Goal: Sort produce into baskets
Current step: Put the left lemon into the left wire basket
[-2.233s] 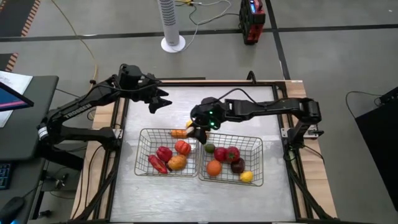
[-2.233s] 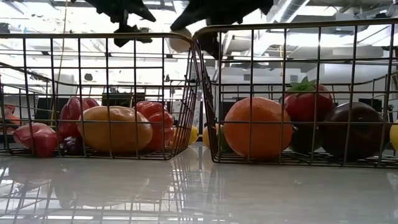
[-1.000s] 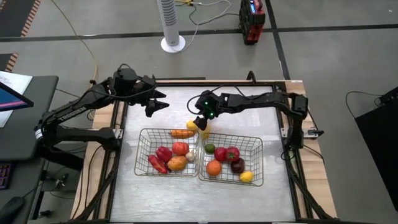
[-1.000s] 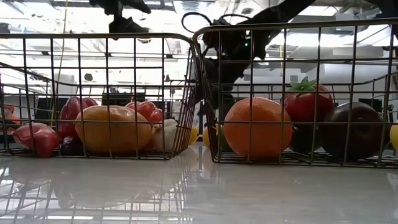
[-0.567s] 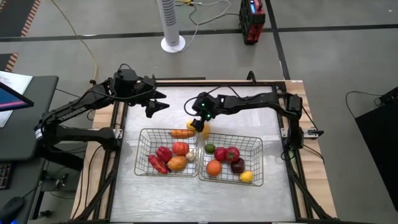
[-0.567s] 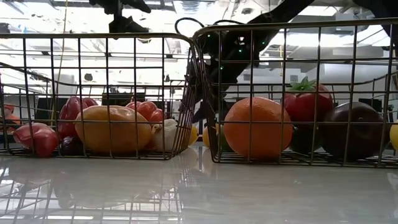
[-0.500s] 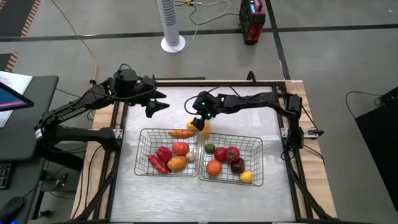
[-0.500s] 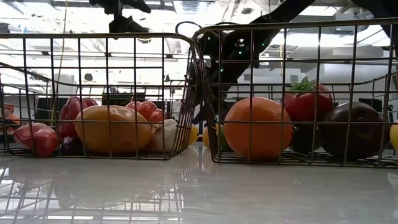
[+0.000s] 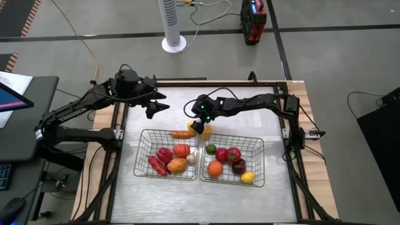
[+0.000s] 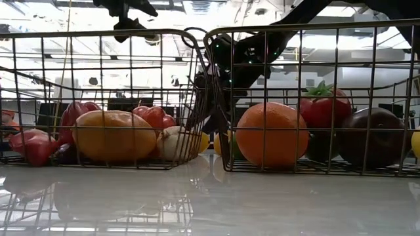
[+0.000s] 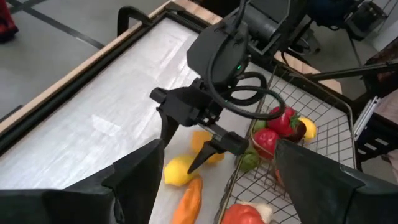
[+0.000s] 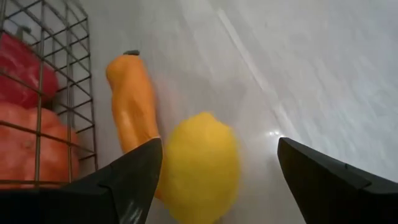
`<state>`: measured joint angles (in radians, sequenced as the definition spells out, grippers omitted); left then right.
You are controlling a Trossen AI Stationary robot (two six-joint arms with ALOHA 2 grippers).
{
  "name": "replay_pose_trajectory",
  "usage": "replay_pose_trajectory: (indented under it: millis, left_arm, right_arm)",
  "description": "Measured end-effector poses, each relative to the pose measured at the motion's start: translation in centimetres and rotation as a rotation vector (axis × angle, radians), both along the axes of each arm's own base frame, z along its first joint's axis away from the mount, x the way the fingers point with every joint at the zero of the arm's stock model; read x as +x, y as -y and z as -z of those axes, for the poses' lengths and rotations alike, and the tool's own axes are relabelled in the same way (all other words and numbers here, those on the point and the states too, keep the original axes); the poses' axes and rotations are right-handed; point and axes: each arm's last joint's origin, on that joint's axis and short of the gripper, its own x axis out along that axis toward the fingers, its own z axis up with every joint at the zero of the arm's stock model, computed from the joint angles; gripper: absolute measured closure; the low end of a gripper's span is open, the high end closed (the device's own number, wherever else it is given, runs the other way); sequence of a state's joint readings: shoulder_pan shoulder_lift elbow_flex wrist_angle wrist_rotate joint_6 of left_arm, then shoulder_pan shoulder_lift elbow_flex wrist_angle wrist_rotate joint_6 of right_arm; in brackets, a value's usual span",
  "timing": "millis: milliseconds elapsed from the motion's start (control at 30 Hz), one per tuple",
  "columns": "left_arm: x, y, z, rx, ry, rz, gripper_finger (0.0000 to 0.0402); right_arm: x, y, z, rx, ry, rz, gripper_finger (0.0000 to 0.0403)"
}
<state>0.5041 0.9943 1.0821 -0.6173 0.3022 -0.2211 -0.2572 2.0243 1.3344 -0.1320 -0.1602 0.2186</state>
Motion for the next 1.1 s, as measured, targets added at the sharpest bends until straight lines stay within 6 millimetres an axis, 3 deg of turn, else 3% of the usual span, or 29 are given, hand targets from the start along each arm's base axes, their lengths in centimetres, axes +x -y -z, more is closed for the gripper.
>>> replay_pose_trajectory:
  millis: [333,1100]
  left_arm:
    - [-0.1,0.0,0.2,0.005,-0.021,0.007,0.0109]
    - [-0.1,0.0,0.2,0.005,-0.023,0.006,0.0109]
  right_arm:
    - [0.4,-1.5,-0.1,-0.051,0.011,-0.122,0.0059]
    - [-0.1,-0.2,1.6,-0.009,-0.065,-0.070,0.0112]
